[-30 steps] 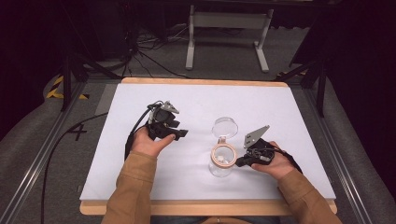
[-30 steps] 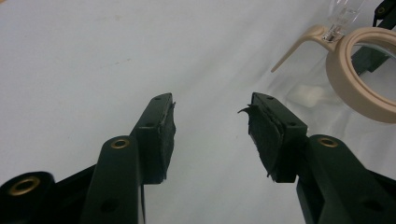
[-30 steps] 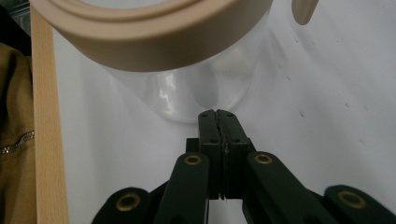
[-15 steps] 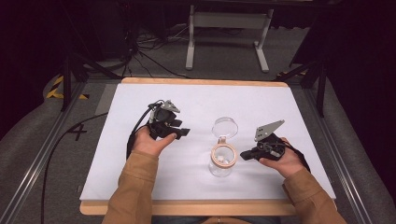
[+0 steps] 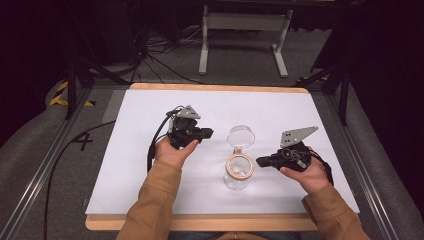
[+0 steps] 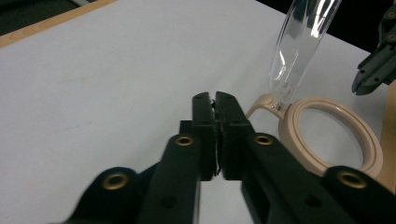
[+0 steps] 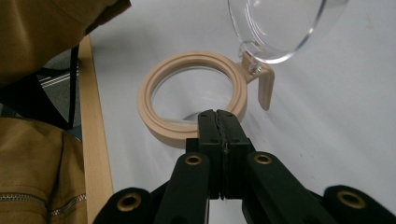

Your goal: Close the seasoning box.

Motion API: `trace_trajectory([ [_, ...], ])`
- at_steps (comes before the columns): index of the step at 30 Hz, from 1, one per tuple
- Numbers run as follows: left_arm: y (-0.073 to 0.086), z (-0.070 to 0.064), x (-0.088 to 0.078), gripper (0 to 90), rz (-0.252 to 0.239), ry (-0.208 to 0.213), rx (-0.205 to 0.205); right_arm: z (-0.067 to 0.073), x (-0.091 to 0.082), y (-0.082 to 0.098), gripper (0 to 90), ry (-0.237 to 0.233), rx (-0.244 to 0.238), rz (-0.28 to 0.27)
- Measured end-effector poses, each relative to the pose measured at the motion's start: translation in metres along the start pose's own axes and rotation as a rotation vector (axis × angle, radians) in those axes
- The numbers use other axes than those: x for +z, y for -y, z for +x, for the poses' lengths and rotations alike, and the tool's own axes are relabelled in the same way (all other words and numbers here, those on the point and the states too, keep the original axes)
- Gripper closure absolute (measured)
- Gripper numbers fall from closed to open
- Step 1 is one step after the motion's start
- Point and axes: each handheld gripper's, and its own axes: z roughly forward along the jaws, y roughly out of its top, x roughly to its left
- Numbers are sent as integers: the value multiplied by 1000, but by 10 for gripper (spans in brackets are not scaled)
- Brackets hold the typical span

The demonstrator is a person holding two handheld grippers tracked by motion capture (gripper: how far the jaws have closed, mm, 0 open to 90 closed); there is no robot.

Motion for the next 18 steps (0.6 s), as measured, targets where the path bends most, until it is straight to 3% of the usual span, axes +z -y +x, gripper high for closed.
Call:
trace_trajectory([
  [7, -4, -3, 12, 899, -79, 48, -34, 9, 2, -2, 896, -3, -4, -20],
  [12, -6, -8, 21, 899, -115, 64, -24, 14, 2, -4, 896, -29, 13, -73],
  [14, -6, -9, 23, 899, -116, 73, -26, 14, 1, -5, 896, -29, 20, -93],
  [15, -6, -10, 25, 899, -116, 76, -19, 14, 0, -5, 896, -18, 40, -131],
  [18, -7, -12, 28, 899, -109, 78, -8, 13, 1, -5, 897, 0, 47, -148],
])
